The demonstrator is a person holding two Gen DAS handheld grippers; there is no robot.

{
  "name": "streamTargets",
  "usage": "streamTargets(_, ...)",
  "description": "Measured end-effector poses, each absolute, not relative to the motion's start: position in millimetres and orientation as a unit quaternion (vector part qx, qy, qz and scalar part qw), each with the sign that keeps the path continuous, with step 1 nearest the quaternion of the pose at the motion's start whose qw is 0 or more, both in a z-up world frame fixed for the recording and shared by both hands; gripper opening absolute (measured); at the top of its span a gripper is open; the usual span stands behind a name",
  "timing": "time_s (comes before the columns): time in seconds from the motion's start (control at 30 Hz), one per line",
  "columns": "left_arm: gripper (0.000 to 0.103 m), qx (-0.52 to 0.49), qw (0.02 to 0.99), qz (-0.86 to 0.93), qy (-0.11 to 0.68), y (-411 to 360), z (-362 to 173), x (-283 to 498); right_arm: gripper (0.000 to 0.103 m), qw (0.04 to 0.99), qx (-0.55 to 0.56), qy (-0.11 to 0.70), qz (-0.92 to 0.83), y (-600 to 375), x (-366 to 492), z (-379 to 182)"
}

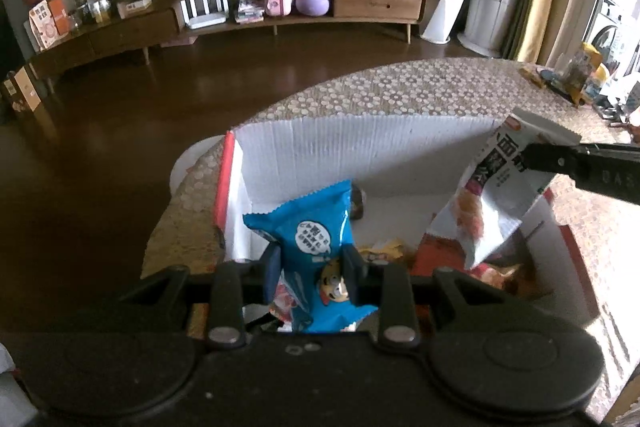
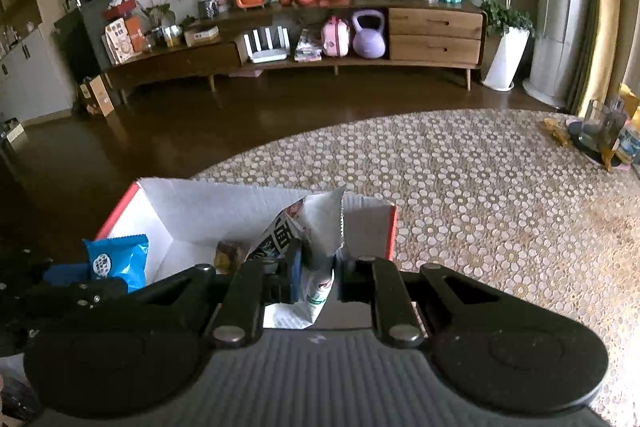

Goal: Organize snacks
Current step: 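Carry the blue packet over the box while the right tool carries the white pouch, then lower the blue packet into the box and open the left tool while the right tool releases the white pouch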

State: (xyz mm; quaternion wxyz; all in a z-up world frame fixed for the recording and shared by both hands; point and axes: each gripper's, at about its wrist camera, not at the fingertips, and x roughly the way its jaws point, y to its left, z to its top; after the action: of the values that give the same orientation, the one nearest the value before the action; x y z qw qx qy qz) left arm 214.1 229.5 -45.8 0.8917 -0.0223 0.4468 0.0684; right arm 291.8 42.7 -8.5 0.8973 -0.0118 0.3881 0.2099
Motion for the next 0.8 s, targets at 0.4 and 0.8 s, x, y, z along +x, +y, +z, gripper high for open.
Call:
streamTargets(0.4, 0.031, -0.018, 0.877, 0.065, 0.475, 226, -74, 229, 0.019, 0.889, -0.006, 0.412, 0.199, 32, 297, -33)
streamTargets(0.8, 0.077, -0.031, 0.885, 0.088, 0.456, 225, -64, 212, 0.022, 0.879, 0.005, 0.434, 0.198, 19, 275, -33)
